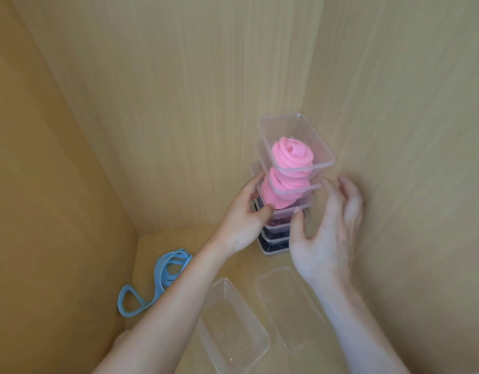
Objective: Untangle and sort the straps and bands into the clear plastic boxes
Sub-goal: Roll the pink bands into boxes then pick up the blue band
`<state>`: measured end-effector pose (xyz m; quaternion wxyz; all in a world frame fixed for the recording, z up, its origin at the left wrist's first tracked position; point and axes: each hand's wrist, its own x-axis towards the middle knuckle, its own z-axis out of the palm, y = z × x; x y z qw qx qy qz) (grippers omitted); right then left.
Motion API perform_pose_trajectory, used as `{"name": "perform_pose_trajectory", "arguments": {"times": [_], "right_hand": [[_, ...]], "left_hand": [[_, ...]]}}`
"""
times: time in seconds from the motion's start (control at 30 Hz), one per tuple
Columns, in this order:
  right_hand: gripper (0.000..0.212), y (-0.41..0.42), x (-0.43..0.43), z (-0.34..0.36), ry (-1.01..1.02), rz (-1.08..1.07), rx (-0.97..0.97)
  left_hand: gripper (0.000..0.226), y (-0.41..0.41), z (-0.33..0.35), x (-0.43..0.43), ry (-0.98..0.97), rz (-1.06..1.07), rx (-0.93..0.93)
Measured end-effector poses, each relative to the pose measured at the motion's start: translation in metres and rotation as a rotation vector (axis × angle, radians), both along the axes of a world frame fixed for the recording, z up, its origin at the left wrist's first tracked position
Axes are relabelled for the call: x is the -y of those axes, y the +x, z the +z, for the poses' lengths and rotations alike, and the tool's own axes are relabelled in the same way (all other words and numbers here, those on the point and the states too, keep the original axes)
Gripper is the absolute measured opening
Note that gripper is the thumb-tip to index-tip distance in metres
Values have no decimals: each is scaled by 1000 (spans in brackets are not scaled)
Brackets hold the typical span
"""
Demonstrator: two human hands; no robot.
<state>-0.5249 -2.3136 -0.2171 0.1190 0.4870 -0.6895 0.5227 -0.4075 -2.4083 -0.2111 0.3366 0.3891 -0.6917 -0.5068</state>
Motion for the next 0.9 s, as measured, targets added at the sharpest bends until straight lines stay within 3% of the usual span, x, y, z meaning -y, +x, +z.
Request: {"name": "perform_pose_trajectory", "arguments": {"times": [0.17, 0.4, 0.67, 0.8, 0.9], "right_hand": [[23, 24, -3, -8, -163, 262, 44], [18, 60, 12, -43, -59, 509, 7], [18, 85, 34, -93, 370, 687, -68], [14, 94, 37, -100, 482, 731, -87], [13, 96, 39, -102, 517, 758, -99]], "left_hand": [[55, 24, -14, -5, -25, 118, -15], [30, 83, -54, -15, 35, 360, 21], [24, 140, -87, -21, 25, 502, 361], [37, 156, -92, -16, -11, 474, 701], [46, 159, -95, 0, 76, 416, 800]]}}
